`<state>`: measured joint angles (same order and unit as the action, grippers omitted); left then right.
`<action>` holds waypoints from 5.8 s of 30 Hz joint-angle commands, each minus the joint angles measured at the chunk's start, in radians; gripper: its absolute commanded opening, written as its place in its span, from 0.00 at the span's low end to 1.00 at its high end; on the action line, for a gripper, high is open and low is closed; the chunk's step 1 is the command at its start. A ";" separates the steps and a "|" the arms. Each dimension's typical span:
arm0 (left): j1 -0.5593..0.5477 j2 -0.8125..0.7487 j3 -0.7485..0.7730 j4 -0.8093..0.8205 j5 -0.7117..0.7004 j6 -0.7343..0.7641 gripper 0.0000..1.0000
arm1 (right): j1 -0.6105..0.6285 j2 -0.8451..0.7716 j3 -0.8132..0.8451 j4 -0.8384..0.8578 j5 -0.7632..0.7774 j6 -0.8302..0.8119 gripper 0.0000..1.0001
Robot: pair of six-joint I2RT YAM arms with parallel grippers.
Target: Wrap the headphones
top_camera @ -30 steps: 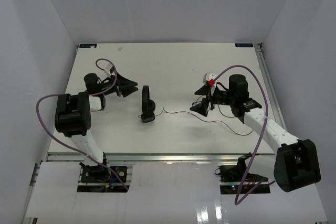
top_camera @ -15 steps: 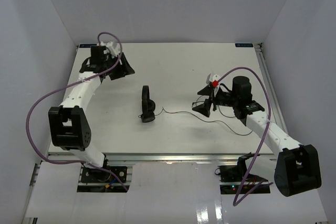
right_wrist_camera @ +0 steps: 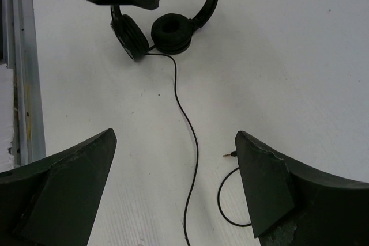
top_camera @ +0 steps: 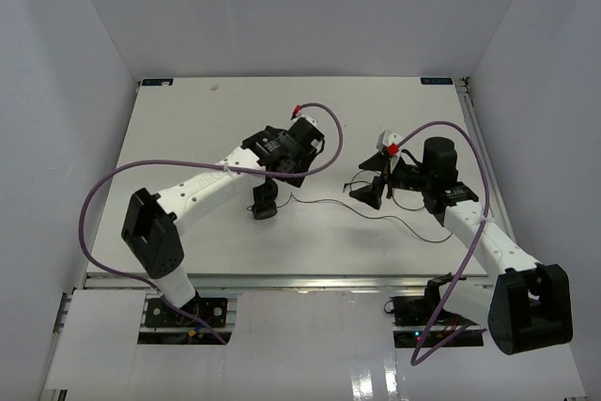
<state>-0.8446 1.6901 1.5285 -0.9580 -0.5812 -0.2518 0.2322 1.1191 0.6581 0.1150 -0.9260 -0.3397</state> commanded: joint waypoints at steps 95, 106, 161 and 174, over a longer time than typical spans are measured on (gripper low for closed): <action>0.263 -0.502 -0.617 0.760 0.294 0.064 0.00 | 0.478 0.391 0.633 -0.370 0.711 0.053 0.92; 0.263 -0.472 -0.591 0.765 0.192 0.026 0.00 | 0.294 0.135 0.567 -0.446 0.432 -0.230 0.90; 0.264 -0.699 -0.798 1.126 0.149 0.127 0.00 | 0.677 0.404 0.818 -0.300 1.122 0.374 0.92; 0.265 -0.723 -0.814 1.134 0.133 0.150 0.00 | 0.737 0.424 0.788 -0.259 1.261 0.237 0.62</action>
<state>-0.5816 1.0042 0.6949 0.1173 -0.4348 -0.1047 0.9707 1.5916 1.4433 -0.2122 0.2685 -0.0309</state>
